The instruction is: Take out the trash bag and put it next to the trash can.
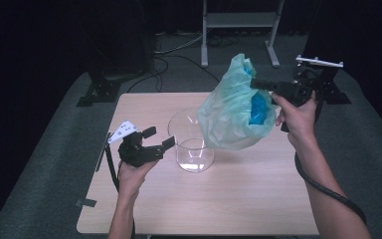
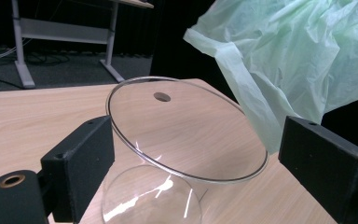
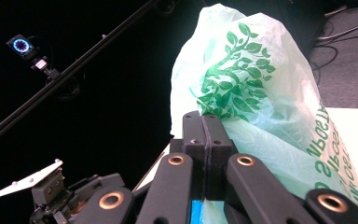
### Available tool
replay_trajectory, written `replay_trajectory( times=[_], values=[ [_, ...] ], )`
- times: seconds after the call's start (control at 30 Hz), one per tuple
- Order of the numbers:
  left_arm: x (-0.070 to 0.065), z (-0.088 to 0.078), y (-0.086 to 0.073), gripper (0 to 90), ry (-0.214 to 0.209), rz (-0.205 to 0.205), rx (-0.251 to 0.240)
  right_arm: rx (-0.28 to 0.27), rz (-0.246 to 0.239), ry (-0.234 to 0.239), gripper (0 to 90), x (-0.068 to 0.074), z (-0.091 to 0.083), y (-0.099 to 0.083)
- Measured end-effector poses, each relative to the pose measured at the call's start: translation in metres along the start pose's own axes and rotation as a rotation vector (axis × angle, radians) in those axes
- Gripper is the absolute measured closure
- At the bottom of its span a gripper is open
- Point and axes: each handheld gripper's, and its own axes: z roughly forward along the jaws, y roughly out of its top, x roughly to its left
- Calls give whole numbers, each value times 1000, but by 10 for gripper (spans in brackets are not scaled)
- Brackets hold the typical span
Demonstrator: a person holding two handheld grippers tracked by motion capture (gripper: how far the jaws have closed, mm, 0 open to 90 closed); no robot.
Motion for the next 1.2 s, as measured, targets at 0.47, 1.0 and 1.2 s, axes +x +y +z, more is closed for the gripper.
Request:
replay_trajectory(
  times=[0.47,1.0,1.2],
  values=[
    [0,5,-1,93,-5,0,13,-24,27,-38,900,-20,-28,-2],
    [0,8,-3,93,-6,-1,21,-40,54,-76,900,-41,-44,-7],
    [-1,9,-3,93,-7,2,27,-37,80,-94,900,-53,-48,-13]
  ],
)
